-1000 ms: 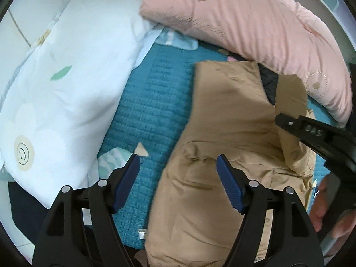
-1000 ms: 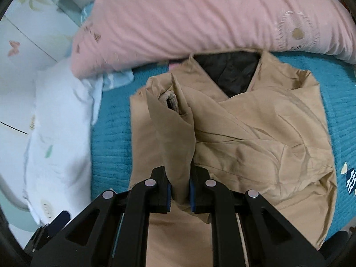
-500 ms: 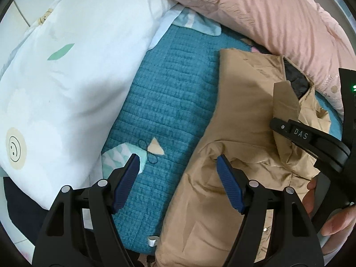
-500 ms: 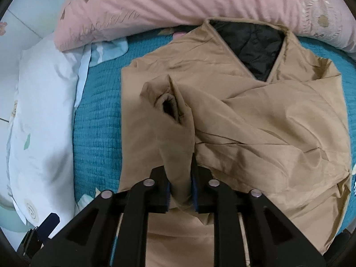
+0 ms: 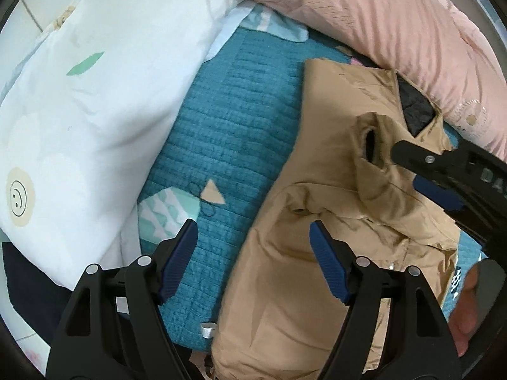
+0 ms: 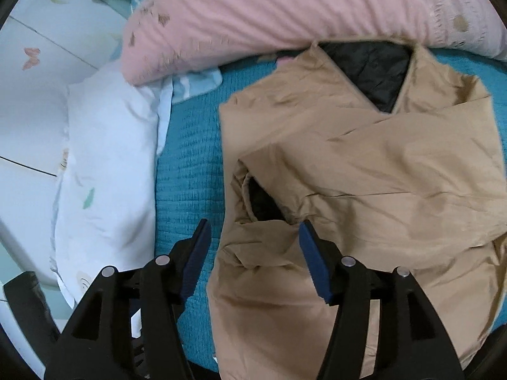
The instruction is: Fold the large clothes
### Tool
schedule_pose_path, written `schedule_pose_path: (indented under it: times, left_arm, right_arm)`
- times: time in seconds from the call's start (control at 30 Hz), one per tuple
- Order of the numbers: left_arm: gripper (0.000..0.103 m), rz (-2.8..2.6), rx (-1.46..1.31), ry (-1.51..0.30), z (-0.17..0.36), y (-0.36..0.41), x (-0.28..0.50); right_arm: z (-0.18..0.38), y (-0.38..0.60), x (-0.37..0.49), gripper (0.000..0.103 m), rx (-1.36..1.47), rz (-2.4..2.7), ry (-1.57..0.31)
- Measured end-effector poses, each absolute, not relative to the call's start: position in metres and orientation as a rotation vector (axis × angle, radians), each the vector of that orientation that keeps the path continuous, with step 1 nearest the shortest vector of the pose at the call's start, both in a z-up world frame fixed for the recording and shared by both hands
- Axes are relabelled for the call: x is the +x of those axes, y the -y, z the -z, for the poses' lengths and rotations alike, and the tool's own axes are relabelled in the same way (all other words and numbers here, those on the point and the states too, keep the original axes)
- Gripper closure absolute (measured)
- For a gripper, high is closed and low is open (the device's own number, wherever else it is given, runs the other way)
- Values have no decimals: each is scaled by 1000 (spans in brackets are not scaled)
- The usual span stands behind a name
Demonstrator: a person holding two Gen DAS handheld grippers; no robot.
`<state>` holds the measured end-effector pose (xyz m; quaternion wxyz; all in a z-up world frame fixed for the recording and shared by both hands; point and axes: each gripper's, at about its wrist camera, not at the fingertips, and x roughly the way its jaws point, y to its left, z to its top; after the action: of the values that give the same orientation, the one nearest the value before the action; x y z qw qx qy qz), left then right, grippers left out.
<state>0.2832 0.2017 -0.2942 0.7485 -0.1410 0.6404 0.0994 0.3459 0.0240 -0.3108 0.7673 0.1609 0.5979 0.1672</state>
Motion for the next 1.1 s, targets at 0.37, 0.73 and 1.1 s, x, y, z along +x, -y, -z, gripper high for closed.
schedule_pose_path:
  times: [0.37,0.73,1.1]
  left_arm:
    - [25,-143,-294,-1372,277,-144,315]
    - [25,-46,-297,-1428,322,-94,383]
    - [13,-225,-305,-1532,433,-130,397]
  right_arm:
    - [278,110,335,48,362,-148,-1170]
    - [333,233,364,73,406,5,-1269]
    - [446,233,385,83,371,36,-1411]
